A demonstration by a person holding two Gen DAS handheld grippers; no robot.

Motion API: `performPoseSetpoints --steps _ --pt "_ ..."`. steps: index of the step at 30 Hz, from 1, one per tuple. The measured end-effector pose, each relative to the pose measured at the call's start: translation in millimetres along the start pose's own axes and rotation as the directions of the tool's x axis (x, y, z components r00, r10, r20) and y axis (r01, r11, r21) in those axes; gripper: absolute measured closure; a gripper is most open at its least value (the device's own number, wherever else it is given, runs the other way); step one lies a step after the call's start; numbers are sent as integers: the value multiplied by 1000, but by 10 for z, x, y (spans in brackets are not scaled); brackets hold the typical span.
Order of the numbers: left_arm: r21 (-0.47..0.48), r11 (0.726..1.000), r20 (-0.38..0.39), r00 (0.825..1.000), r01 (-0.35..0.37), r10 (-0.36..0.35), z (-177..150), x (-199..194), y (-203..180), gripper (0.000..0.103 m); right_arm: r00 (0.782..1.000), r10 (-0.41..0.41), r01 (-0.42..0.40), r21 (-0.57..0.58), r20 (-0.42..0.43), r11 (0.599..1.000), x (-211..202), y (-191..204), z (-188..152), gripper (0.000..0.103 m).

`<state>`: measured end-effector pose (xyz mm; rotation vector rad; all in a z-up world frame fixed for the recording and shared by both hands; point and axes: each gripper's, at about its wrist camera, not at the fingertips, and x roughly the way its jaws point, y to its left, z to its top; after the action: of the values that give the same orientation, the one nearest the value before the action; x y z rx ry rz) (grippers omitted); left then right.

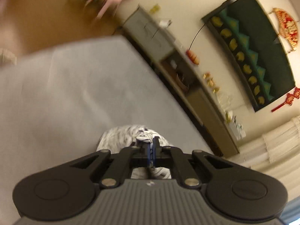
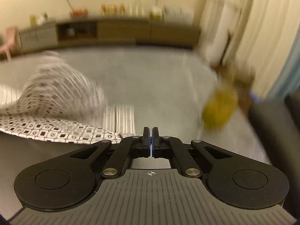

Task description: Fold clothes

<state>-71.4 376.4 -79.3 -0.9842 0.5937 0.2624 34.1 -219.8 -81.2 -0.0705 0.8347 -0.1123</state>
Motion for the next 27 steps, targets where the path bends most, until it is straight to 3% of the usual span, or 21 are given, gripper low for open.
performPoseSetpoints --steps 2,3,5,7,9,11,13,16,18,19,20,23,27 --pt "0 1000 -10 1000 3 -3 -76 21 55 101 997 27 -26 22 -69 999 142 -15 -105 102" --pt "10 1000 -12 1000 3 -3 -105 34 53 101 998 38 -36 33 -49 999 106 9 -84 97" --pt "42 999 -13 1000 9 -8 -132 100 -62 100 997 75 -76 56 9 996 -28 124 -28 72" --pt "76 997 -20 1000 24 -23 -149 190 -202 100 988 142 -145 65 52 987 -122 248 40 58" --pt "102 994 -36 999 32 -28 -205 231 -249 99 972 225 -230 69 68 971 -137 377 73 51" --pt "99 994 -48 998 37 -33 -310 222 -232 98 953 300 -301 28 41 953 -51 566 50 30" --pt "50 998 -55 998 44 -41 -372 227 -135 95 955 297 -296 -76 -4 952 55 817 1 25" --pt "-40 997 -62 996 60 -63 -441 215 60 90 975 217 -223 -254 -52 941 230 1152 -64 29" --pt "-90 994 -57 996 65 -71 -452 236 182 84 983 172 -182 -294 -59 938 327 1180 -19 64" --pt "-109 991 -57 995 72 -78 -451 244 228 82 986 154 -166 -301 -63 939 370 1168 18 96" --pt "-123 989 -55 995 81 -88 -444 255 265 80 988 144 -154 -288 -56 945 385 1117 47 103" --pt "-132 988 -63 994 79 -88 -411 355 304 79 991 133 -132 -180 -7 975 338 826 109 103" --pt "-109 992 -82 994 64 -74 -368 489 263 79 986 167 -165 -91 12 982 248 719 53 103"
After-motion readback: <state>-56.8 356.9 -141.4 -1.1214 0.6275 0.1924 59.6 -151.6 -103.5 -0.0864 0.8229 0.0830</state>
